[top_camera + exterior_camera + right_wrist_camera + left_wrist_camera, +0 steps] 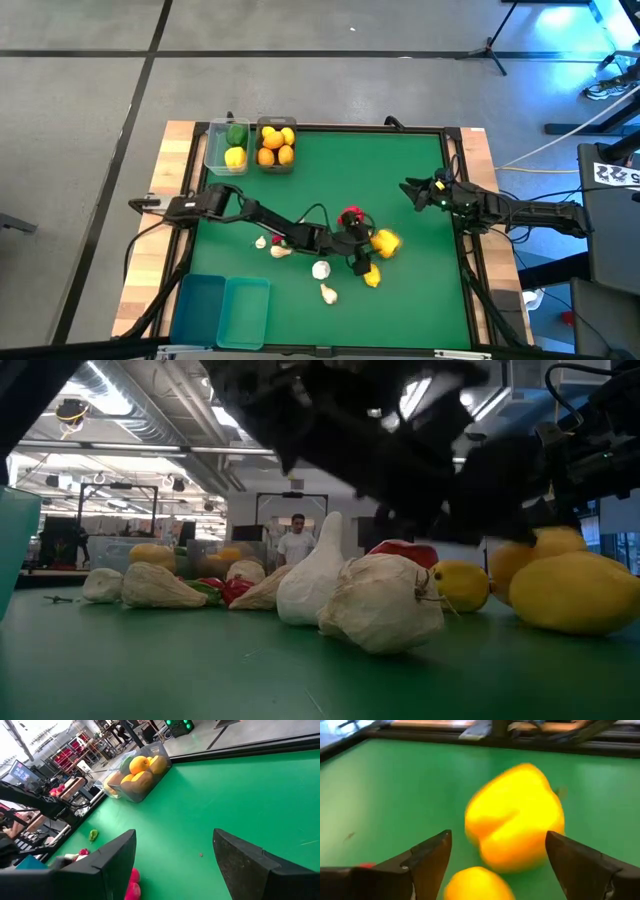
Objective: Sort produce into baskets
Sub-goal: Put the lemon into the black bin
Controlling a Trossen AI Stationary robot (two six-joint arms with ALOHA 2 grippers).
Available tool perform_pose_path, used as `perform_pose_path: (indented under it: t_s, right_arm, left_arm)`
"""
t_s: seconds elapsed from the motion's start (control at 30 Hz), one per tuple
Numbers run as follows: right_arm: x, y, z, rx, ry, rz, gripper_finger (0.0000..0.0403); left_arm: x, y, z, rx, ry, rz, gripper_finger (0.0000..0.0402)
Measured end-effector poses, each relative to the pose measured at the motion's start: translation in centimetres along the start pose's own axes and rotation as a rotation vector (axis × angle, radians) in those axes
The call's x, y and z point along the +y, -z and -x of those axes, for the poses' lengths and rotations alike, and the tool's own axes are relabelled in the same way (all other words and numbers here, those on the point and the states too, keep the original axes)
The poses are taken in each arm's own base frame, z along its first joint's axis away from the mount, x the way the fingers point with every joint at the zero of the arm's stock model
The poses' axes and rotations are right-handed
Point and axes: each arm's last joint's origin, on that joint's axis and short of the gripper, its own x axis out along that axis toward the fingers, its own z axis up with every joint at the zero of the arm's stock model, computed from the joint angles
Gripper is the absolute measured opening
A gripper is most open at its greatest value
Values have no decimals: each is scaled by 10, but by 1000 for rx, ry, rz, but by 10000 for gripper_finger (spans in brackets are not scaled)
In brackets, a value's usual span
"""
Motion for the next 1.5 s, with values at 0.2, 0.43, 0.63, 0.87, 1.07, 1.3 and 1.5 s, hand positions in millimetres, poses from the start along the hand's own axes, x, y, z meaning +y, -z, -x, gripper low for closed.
perform_pose_path:
  t_s: [0.2,0.43,0.63,0.87,1.07,1.3,1.5]
  right_arm:
    - [0,1,0,16,-12,23,261]
    - [0,1,0,33,-27,71,261]
    - [1,2,0,45,-40,82,261]
    - [1,2,0,46,-42,82,261]
    - [1,2,0,46,-42,81,261]
    - [1,2,0,58,-56,80,261]
    - [1,2,0,58,-57,80,261]
  left_arm:
    - [13,13,-6,107,-89,209,317]
    - [8,16,-3,116,-83,246,317]
    - [5,22,0,168,-103,209,317]
    - [6,26,1,194,-121,221,303]
    - [5,24,1,189,-123,258,271]
    - [6,13,6,170,-116,307,235]
    - [19,-31,24,94,-104,340,227]
